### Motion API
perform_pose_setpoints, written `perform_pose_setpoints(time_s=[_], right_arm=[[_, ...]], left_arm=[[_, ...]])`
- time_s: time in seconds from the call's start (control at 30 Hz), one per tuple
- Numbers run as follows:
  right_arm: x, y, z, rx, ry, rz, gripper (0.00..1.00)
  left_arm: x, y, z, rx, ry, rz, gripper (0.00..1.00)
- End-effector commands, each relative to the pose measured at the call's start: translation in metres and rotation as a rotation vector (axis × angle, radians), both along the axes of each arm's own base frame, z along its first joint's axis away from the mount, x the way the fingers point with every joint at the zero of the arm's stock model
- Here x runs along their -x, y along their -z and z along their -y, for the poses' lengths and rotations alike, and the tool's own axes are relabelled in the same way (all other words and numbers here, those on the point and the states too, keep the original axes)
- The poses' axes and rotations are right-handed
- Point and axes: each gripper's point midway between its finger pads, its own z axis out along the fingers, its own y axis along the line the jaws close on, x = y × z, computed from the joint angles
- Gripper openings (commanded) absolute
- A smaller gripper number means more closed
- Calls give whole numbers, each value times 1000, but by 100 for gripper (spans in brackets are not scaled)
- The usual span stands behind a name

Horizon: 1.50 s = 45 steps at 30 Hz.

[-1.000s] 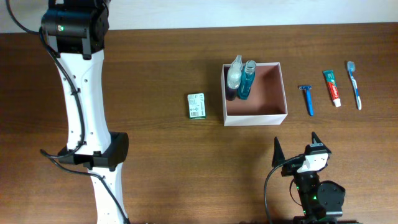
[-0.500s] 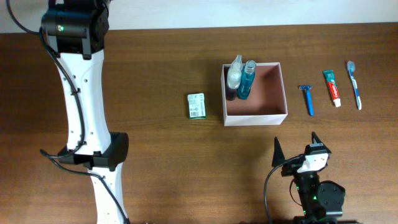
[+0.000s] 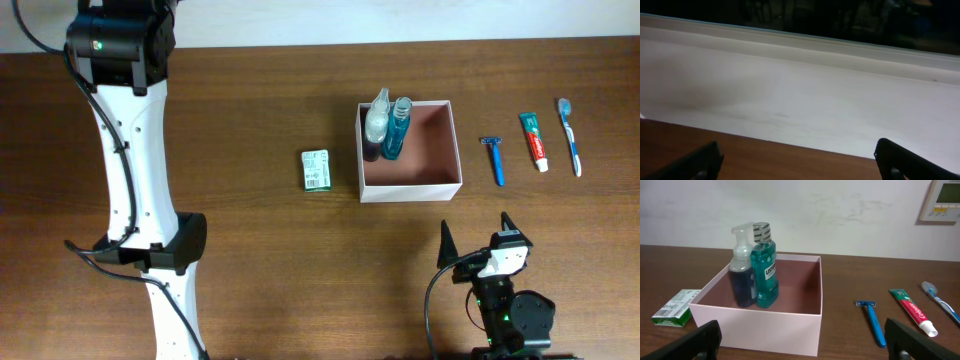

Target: Pack container

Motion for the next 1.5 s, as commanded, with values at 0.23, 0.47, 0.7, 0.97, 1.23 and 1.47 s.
perform_pose_setpoints(time_s=[0.23, 0.47, 0.7, 0.97, 1.23, 1.47], right_arm=[[1, 2, -4, -1, -19, -3, 99], [1, 2, -4, -1, -19, -3, 99], [1, 2, -4, -1, -19, -3, 99], [1, 2, -4, -1, -19, -3, 99], [1, 2, -4, -1, -19, -3, 99], [1, 2, -4, -1, -19, -3, 99]], left_arm=[[12, 22, 10, 19, 68, -106, 99], [17, 48, 21, 92, 74, -204, 99], [32, 90, 54, 106, 170, -381, 99], [58, 138, 90, 66, 231, -588, 99], [82, 177, 131, 21, 312, -740, 99], [99, 217, 133, -10, 303, -900, 99]])
